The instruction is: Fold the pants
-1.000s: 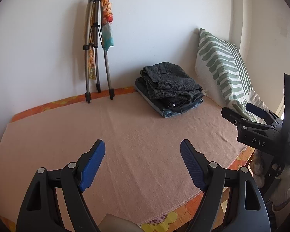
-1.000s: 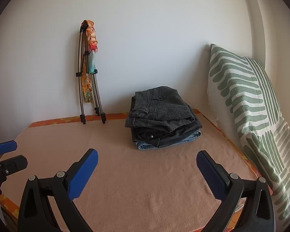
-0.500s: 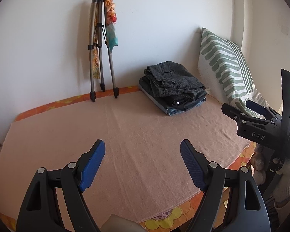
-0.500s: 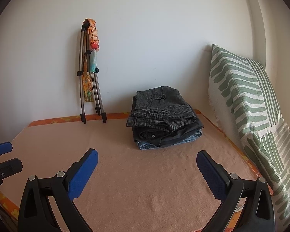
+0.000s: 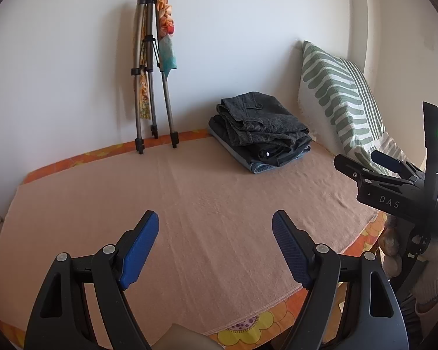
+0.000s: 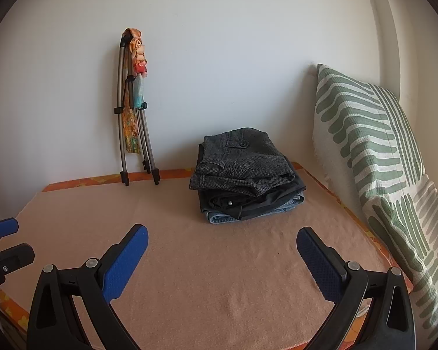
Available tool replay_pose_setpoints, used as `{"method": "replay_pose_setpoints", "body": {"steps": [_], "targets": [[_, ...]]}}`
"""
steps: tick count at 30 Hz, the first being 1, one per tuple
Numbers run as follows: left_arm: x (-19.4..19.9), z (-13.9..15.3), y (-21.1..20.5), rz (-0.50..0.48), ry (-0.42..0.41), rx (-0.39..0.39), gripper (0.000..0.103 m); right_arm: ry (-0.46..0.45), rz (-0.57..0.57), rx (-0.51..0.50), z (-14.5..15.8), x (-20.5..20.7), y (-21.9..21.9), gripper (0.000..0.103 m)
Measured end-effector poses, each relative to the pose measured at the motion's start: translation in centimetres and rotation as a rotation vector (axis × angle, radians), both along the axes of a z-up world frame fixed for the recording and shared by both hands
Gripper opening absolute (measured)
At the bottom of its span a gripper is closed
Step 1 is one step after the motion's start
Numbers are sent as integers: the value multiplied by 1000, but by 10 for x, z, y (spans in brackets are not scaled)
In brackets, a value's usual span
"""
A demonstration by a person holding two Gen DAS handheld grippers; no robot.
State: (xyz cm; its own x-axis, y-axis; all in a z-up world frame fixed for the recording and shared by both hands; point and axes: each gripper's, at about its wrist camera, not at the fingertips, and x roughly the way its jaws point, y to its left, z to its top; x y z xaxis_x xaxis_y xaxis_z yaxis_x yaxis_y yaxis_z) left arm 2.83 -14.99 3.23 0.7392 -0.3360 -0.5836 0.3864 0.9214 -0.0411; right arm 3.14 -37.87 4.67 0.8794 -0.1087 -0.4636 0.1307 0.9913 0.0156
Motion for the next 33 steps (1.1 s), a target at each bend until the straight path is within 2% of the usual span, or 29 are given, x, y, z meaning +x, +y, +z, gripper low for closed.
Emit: {"method": "replay_pose_setpoints", "body": {"steps": [26,33], "targets": [[-2,-1,3,16,-7,9,80,8,10,2,-1,2,3,103],[-6,1,6,21,-39,15,80,11,20,-1,-2,2,7,103]]}}
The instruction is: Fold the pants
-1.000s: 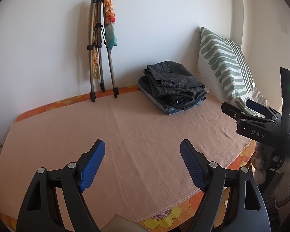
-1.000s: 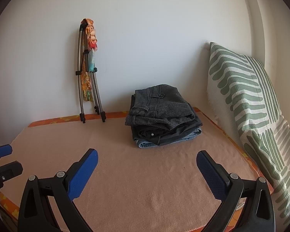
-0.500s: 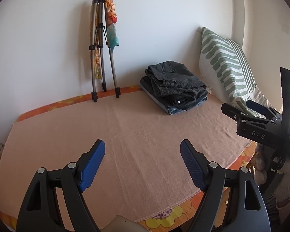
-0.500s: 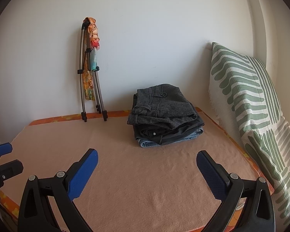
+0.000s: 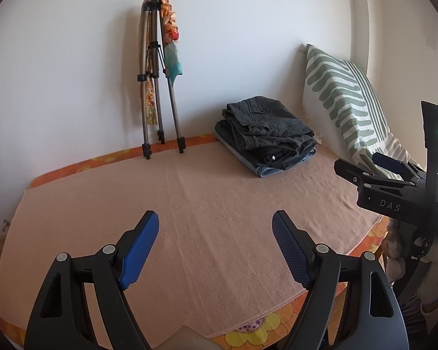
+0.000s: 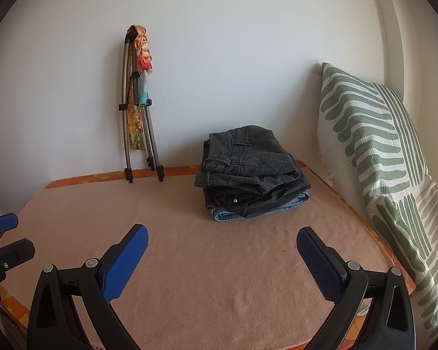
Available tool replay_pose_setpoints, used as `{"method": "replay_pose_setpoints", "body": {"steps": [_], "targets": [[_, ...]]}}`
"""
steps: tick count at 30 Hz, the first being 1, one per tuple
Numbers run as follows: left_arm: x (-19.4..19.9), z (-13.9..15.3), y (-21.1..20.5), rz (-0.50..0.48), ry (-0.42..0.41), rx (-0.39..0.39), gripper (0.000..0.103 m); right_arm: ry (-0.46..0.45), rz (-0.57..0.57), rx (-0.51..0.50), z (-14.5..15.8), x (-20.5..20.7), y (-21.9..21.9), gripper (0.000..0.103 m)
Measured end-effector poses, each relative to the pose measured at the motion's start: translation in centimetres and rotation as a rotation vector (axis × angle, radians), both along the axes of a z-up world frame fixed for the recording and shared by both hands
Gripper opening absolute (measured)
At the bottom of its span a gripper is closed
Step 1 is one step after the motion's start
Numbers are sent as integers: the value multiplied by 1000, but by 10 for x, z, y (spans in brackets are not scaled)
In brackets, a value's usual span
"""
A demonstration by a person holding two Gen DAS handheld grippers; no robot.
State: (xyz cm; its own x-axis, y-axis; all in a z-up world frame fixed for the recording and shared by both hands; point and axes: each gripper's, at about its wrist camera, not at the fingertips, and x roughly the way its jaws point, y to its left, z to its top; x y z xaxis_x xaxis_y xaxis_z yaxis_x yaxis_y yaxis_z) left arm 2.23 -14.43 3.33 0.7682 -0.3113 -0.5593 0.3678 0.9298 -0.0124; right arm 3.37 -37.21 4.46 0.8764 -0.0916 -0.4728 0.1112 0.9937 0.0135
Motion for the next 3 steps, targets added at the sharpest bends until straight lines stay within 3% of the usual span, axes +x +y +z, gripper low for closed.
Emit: {"method": "replay_pose_setpoints", "body": {"steps": [3], "targets": [[0,1,3,8,-1,-1,80,0,4,2,0,0,1,103]]}}
